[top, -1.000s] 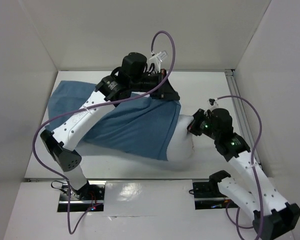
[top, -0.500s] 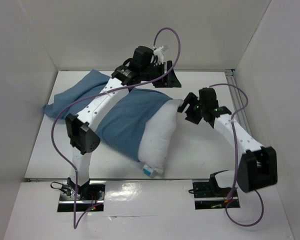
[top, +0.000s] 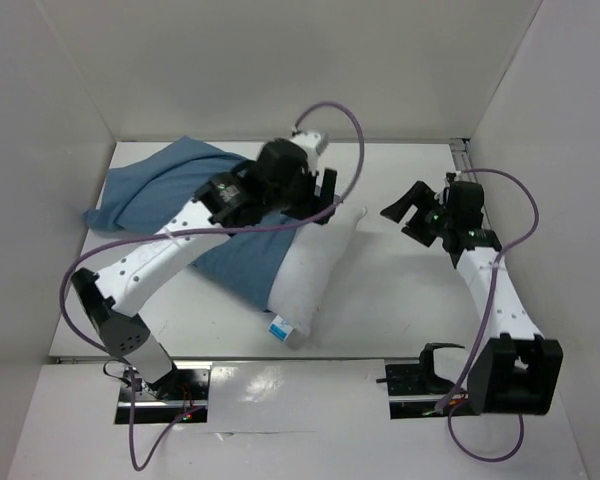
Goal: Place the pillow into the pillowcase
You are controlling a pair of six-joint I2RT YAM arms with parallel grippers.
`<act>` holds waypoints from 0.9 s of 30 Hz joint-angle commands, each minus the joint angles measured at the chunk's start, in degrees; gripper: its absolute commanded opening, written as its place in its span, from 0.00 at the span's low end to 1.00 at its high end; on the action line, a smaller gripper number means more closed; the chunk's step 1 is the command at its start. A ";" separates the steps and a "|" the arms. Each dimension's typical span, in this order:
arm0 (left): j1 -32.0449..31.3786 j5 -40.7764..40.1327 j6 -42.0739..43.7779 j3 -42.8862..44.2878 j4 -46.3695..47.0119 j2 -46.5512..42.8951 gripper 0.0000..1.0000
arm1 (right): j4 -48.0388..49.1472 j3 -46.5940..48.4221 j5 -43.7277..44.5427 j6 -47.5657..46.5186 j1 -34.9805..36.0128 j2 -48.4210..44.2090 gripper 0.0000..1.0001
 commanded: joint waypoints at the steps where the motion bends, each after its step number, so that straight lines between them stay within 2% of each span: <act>1: -2.72 -14.00 1.63 -5.91 -6.37 2.17 0.87 | 0.37 -4.72 -5.77 -1.47 1.53 -6.06 0.88; 5: -5.53 -22.52 0.05 -6.45 -9.62 5.50 0.87 | -2.70 -7.35 -5.16 -1.47 2.23 -8.70 0.88; 9: -6.15 -30.69 -4.16 -5.83 -13.75 7.79 0.79 | -3.24 -7.89 -8.05 -3.05 2.84 -9.84 0.88; 14: -6.15 -33.00 -5.93 -6.36 -16.48 8.94 0.76 | 2.99 -9.91 -20.77 -4.90 8.72 -8.53 0.92; 18: -6.15 -33.62 -8.83 -6.36 -18.77 10.08 0.73 | 6.59 -11.13 -18.98 -4.20 16.10 -6.86 0.95; 19: -6.15 -34.14 -9.35 -6.36 -18.77 10.08 0.70 | 7.39 -11.14 -18.09 -2.63 17.59 -6.07 0.95; 22: -6.15 -36.07 -9.36 -6.36 -20.61 10.08 0.55 | 13.96 -13.33 -17.46 -0.42 22.87 -4.32 0.95; 23: -6.15 -37.29 -10.66 -5.05 -21.49 10.69 0.45 | 16.86 -14.38 -17.46 1.58 25.93 -4.31 0.96; 24: -6.15 -37.31 -11.20 -4.35 -22.37 10.69 0.22 | 22.54 -16.13 -17.46 2.39 27.61 -2.65 0.96; 25: -6.15 -37.31 -11.20 -3.73 -23.16 10.69 0.10 | 24.78 -16.67 -16.59 3.00 29.28 -1.68 0.96; 26: -6.15 -36.52 -11.20 -2.33 -23.95 10.69 0.02 | 26.80 -16.68 -15.11 3.01 32.61 0.94 0.95; 27: -6.15 -35.39 -11.20 -1.71 -23.96 10.69 0.00 | 27.69 -16.68 -13.44 3.01 33.94 2.62 0.93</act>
